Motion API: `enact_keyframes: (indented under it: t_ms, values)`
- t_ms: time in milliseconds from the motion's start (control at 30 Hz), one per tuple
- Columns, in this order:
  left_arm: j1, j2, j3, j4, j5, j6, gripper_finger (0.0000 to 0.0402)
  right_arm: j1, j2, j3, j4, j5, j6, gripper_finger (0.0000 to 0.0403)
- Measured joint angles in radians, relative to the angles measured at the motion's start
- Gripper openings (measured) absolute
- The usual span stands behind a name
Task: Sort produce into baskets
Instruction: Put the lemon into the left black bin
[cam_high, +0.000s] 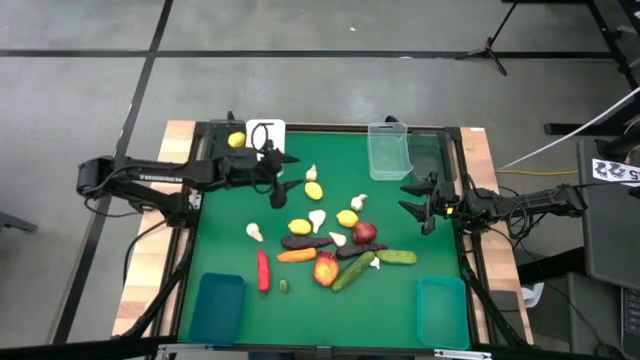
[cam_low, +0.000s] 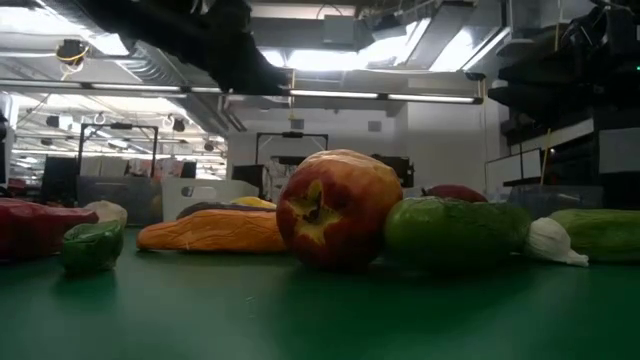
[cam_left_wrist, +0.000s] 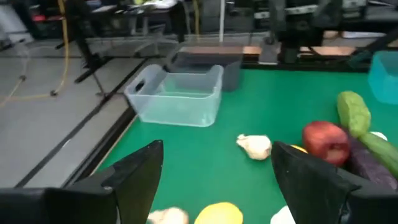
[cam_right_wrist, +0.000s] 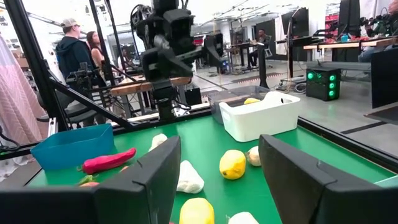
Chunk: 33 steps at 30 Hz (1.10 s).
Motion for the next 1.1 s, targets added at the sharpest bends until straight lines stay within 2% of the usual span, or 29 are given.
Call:
enact_keyframes:
  t_ms: [533, 1100]
  values:
    - [0.074, 0.378, 0.0, 0.239, 0.321, 0.05, 0.0294, 0.0, 0.0, 0.0, 0.001, 0.016, 0.0, 0.0218]
    - [0.131, 0.621, 0.005, 0.346, 0.311, 0.037, 0.0294, 0.0, 0.0, 0.0, 0.002, 0.016, 0.0, 0.0218]
